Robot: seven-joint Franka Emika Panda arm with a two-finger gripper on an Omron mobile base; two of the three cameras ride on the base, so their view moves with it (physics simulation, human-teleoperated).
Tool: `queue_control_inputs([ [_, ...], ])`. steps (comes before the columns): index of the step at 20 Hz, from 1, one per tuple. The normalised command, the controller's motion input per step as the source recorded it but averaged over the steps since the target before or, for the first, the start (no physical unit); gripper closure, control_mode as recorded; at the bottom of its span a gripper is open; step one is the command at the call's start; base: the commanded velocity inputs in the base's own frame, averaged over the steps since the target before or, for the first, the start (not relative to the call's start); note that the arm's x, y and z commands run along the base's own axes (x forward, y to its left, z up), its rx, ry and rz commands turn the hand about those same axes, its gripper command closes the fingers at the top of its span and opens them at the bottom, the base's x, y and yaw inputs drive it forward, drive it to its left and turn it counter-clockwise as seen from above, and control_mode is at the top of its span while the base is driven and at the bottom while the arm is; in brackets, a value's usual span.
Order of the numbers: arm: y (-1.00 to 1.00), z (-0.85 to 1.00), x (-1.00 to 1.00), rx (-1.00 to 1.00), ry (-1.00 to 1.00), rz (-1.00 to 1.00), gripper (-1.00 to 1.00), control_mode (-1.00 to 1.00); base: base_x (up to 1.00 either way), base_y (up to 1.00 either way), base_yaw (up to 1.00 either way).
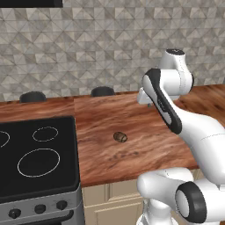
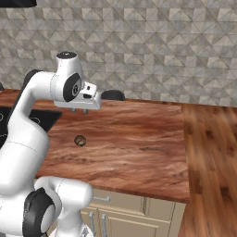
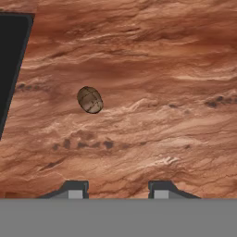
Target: Place the potato in the correct fridge rack based on whether it is a fruit or vegetable. Finally, close the fridge door.
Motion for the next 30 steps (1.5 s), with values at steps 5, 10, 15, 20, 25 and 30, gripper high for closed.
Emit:
queue_control_inputs([
  [5,0.00,0.00,0.01,0.00,0.00,0.00,-1.00,-1.00,0.00,0.00,0.00],
  [10,0.00,0.00,0.00,0.00,0.00,0.00,-1.00,-1.00,0.00,0.00,0.00],
  [15,0.33,-0.08,0.00,0.00,0.00,0.00,-1.00,-1.00,0.00,0.00,0.00],
  [20,0.65,-0.46,0.01,0.09,0.00,0.07,-1.00,-1.00,0.00,0.00,0.00],
  [25,0.37,-0.49,0.12,0.08,0.00,0.08,-1.00,-1.00,0.00,0.00,0.00],
  [30,0.03,-0.52,0.10,0.04,0.01,0.05,-1.00,-1.00,0.00,0.00,0.00],
])
